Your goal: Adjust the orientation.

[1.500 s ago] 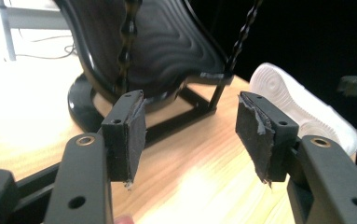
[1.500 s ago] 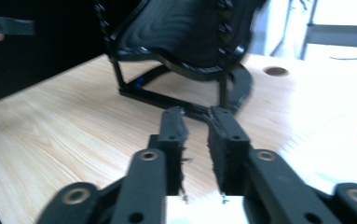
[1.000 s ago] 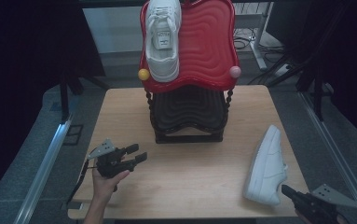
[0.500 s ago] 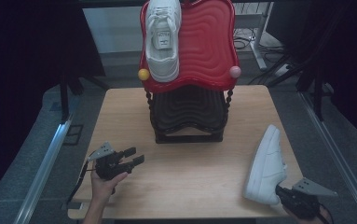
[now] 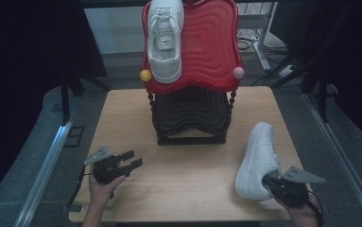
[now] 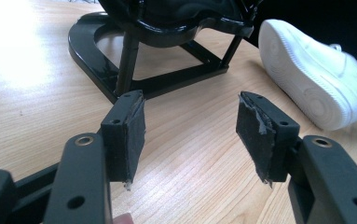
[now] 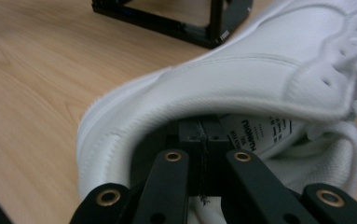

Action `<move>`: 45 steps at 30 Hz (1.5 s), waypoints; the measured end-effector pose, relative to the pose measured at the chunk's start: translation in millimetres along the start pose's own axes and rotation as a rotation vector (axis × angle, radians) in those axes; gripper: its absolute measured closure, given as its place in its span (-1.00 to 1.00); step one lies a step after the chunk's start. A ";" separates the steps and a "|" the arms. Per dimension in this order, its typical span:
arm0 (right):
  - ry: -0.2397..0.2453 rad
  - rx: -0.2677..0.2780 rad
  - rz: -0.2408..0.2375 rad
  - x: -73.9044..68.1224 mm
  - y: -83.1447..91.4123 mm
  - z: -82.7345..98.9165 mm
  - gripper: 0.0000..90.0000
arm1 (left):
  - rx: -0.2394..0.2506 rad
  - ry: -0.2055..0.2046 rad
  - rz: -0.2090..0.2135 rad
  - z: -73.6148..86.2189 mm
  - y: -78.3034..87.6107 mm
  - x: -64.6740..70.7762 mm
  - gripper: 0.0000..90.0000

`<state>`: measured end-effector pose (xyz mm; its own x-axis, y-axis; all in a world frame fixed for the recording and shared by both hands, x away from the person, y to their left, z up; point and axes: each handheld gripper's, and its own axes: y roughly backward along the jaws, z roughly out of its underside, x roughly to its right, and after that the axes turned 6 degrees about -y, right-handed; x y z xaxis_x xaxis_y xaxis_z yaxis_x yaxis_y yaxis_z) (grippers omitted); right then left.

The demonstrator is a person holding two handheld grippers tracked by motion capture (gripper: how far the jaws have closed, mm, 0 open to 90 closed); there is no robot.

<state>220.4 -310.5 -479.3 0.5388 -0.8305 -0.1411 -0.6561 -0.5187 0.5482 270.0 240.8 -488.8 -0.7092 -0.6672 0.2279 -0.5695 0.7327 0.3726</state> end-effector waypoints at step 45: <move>0.114 -0.062 0.006 -64.3 -39.6 -6.4 0.99 | 0.008 0.010 0.031 1.2 1.8 3.0 -0.05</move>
<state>215.1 -235.2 -486.7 0.5938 -0.8034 -0.0448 -0.6275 -0.4972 0.5992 266.4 240.3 -488.5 -0.7227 -0.6450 0.2481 -0.5503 0.7543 0.3581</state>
